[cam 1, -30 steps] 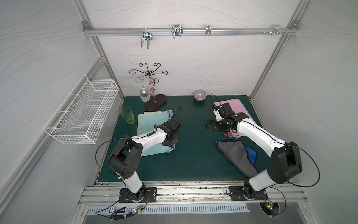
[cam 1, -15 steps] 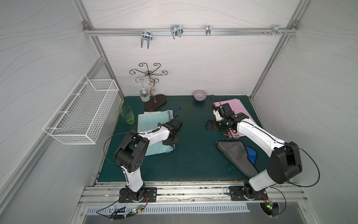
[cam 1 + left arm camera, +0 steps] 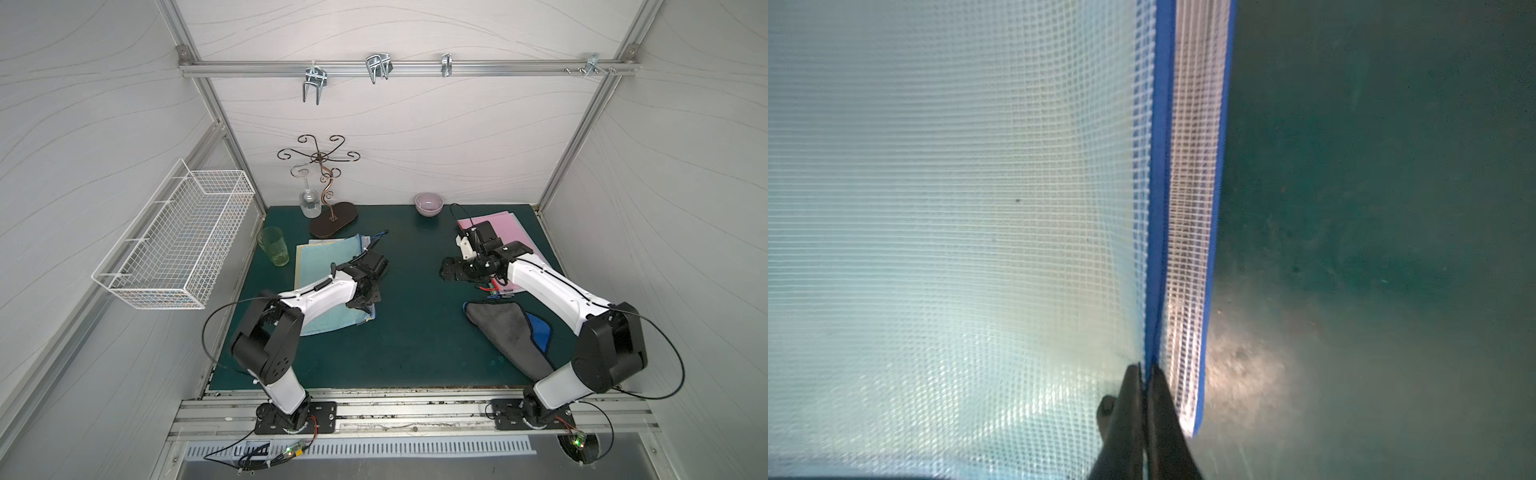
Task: Wipe the document bag
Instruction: Pick up the document bag, then place the document bag at the center of the board.
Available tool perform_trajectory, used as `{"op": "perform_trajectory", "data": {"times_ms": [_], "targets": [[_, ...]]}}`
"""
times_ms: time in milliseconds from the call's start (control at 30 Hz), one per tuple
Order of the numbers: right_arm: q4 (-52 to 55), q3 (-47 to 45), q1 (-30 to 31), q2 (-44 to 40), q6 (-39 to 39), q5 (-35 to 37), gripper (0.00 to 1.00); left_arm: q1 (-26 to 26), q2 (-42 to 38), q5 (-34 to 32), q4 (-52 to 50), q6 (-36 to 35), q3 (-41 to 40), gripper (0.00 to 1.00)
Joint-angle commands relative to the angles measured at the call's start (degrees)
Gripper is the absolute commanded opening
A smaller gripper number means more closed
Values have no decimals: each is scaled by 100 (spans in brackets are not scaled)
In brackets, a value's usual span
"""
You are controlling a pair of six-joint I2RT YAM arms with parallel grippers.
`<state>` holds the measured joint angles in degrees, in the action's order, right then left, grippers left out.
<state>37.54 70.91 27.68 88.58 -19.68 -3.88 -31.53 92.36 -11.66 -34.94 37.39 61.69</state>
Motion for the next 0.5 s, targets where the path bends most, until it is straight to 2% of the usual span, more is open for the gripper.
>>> {"op": "perform_trajectory", "data": {"times_ms": [0,167,267,467], "targets": [[-9,-29,92,94,-24,-114,99,37,-659,-96,-303,-145,177,0],[162,-88,114,-35,-69,18,99,-86,-1050,873,-422,182,238,0],[548,-111,115,-216,-160,344,99,-609,-1052,1206,-254,571,281,0],[1407,-517,115,-727,-709,1072,99,-1402,-447,2024,1192,1830,38,0]]}}
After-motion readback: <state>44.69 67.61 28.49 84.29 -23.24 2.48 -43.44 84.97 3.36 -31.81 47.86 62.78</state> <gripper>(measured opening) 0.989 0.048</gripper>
